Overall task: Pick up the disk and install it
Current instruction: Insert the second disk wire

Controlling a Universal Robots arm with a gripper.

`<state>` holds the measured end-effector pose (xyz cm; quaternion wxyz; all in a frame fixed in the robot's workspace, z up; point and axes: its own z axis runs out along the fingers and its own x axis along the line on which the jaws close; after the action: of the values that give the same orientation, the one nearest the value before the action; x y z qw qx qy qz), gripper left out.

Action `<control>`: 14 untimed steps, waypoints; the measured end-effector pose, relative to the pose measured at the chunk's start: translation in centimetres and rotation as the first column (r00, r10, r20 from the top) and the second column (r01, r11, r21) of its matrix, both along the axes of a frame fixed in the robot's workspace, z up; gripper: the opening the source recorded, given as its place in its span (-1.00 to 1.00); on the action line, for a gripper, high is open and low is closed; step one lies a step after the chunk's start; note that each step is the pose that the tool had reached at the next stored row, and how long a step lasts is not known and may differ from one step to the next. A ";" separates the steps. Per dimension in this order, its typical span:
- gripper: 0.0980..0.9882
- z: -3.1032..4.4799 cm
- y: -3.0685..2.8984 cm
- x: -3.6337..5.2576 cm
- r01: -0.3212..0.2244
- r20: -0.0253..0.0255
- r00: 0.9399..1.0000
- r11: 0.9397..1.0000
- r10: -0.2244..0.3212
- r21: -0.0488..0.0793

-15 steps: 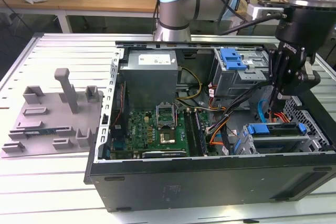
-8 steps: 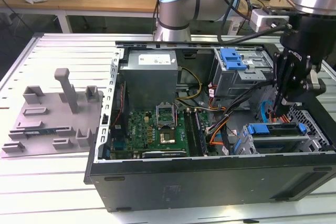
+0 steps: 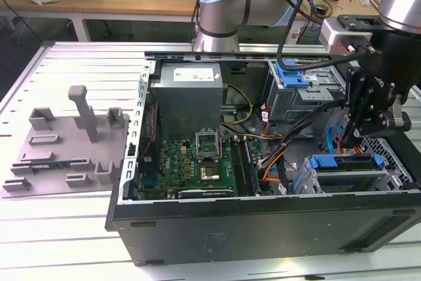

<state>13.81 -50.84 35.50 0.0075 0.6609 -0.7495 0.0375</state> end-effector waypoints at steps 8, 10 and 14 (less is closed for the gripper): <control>-0.86 -0.04 -0.74 -0.01 -0.013 0.000 1.000 0.999 0.013 0.039; -0.86 -0.04 -0.74 -0.01 -0.013 0.000 1.000 0.999 0.013 0.039; -0.86 -0.04 -1.14 -0.02 -0.017 0.000 1.000 0.999 0.017 0.040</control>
<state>13.79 -51.97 35.46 -0.0057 0.6674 -0.7444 0.0226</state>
